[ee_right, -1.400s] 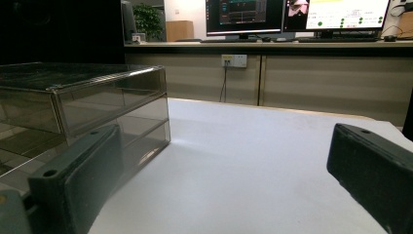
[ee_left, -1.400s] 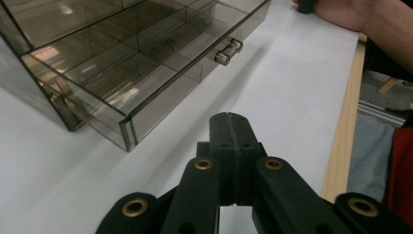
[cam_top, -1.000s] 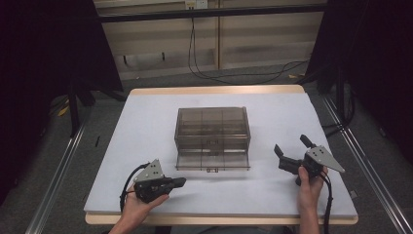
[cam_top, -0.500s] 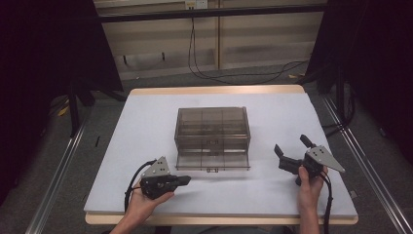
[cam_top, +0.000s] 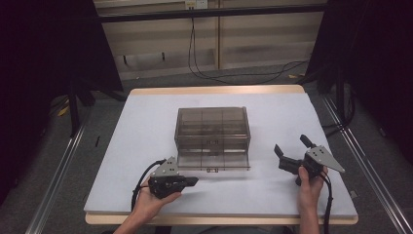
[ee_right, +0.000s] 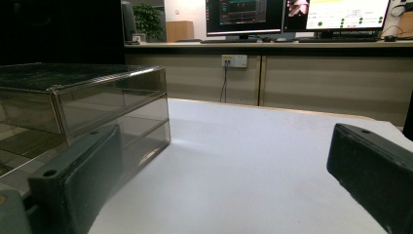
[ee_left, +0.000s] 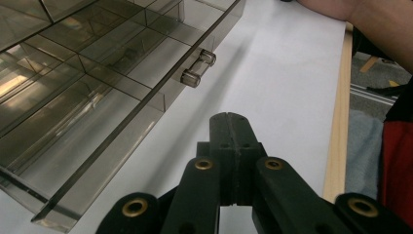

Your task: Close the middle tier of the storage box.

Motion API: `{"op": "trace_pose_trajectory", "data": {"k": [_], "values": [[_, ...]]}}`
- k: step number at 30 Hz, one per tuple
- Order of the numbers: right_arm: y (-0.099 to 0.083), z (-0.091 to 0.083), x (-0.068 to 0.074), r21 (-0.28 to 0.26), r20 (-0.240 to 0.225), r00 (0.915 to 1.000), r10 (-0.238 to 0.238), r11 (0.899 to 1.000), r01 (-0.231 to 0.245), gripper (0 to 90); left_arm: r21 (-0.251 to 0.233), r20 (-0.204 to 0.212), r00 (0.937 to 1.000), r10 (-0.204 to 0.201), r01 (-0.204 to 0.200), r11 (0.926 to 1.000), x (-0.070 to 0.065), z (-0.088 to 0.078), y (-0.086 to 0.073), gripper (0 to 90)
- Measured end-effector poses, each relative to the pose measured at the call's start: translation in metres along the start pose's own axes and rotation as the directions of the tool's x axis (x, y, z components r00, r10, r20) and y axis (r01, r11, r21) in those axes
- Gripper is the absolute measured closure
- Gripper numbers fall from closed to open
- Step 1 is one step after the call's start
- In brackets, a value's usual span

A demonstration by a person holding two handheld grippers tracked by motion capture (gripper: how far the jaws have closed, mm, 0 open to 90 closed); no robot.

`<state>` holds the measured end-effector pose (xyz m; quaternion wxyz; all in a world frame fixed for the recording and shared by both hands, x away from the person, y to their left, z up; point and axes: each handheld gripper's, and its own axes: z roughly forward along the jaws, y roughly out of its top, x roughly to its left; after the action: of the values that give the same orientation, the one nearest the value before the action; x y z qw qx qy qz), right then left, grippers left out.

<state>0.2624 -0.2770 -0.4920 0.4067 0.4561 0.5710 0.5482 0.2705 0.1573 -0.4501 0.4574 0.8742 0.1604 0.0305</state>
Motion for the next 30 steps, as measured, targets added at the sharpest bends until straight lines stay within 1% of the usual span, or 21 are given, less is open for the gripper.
{"op": "trace_pose_trajectory", "data": {"k": [1, 3, 5, 8, 11, 13, 14, 15, 16, 18, 20, 21, 22, 25, 26, 30], "values": [[0.000, 0.000, 0.000, 0.000, 0.000, 1.0000, 0.000, 1.000, 0.000, 0.0, -0.005, 0.003, 1.0000, -0.007, 0.007, 1.0000, 0.000, 0.000, 0.000, 90.0], [0.000, 0.000, 0.000, 0.002, -0.001, 1.0000, 0.000, 1.000, 0.000, 0.0, -0.005, 0.007, 1.0000, 0.001, -0.001, 1.0000, 0.000, 0.001, 0.001, 90.0], [0.000, 0.000, 0.000, 0.002, -0.001, 1.0000, 0.000, 1.000, 0.000, 0.0, 0.001, 0.006, 1.0000, -0.003, 0.003, 1.0000, -0.001, 0.003, 0.002, 90.0], [0.000, 0.000, 0.000, 0.002, -0.001, 1.0000, 0.001, 1.000, -0.001, 0.0, 0.005, 0.012, 0.9999, 0.009, -0.009, 0.9999, -0.001, 0.006, 0.005, 90.0], [0.000, 0.000, 0.000, 0.002, -0.003, 1.0000, 0.001, 1.000, -0.001, 0.0, 0.003, 0.013, 0.9998, 0.012, -0.013, 0.9999, -0.001, 0.007, 0.007, 90.0], [0.000, 0.000, 0.000, 0.001, 0.000, 1.0000, 0.001, 1.000, -0.001, 0.0, -0.001, 0.021, 0.9996, 0.016, -0.016, 0.9999, -0.001, 0.010, 0.008, 90.0], [0.000, 0.000, 0.000, -0.001, -0.003, 1.0000, 0.001, 1.000, -0.001, 0.0, 0.013, 0.021, 0.9993, 0.031, -0.031, 0.9994, 0.000, 0.012, 0.011, 90.0], [0.000, 0.000, 0.000, -0.001, -0.004, 1.0000, 0.001, 1.000, -0.001, 0.0, 0.005, 0.025, 0.9993, 0.027, -0.027, 0.9996, 0.000, 0.013, 0.011, 90.0], [0.000, 0.000, 0.000, 0.002, -0.001, 1.0000, 0.000, 1.000, 0.000, 0.0, 0.003, 0.026, 0.9992, 0.032, -0.032, 0.9995, 0.000, 0.015, 0.013, 90.0], [0.000, 0.000, 0.000, 0.001, -0.001, 1.0000, 0.001, 1.000, -0.001, 0.0, 0.009, 0.023, 0.9992, 0.033, -0.033, 0.9994, -0.001, 0.015, 0.014, 90.0], [0.000, 0.000, 0.000, 0.002, -0.003, 1.0000, 0.001, 1.000, -0.001, 0.0, 0.006, 0.033, 0.9989, 0.033, -0.033, 0.9994, -0.001, 0.018, 0.016, 90.0], [0.000, 0.000, 0.000, -0.001, -0.003, 1.0000, 0.002, 1.000, -0.002, 0.0, 0.014, 0.034, 0.9986, 0.039, -0.040, 0.9991, 0.000, 0.018, 0.016, 90.0], [0.000, 0.000, 0.000, 0.000, 0.001, 1.0000, 0.003, 1.000, -0.003, 0.0, 0.019, 0.034, 0.9990, 0.030, -0.031, 0.9993, 0.001, 0.021, 0.016, 90.0], [0.000, 0.000, 0.000, 0.001, 0.000, 1.0000, 0.003, 1.000, -0.003, 0.0, 0.029, 0.037, 0.9990, 0.026, -0.027, 0.9992, 0.002, 0.024, 0.016, 90.0], [0.000, 0.000, 0.000, 0.000, -0.003, 1.0000, 0.001, 1.000, -0.001, 0.0, 0.044, 0.031, 0.9992, 0.027, -0.028, 0.9987, 0.003, 0.026, 0.016, 90.0], [0.000, 0.000, 0.000, -0.001, -0.003, 1.0000, 0.001, 1.000, -0.001, 0.0, 0.048, 0.038, 0.9989, 0.027, -0.029, 0.9984, 0.004, 0.030, 0.016, 90.0]]}}
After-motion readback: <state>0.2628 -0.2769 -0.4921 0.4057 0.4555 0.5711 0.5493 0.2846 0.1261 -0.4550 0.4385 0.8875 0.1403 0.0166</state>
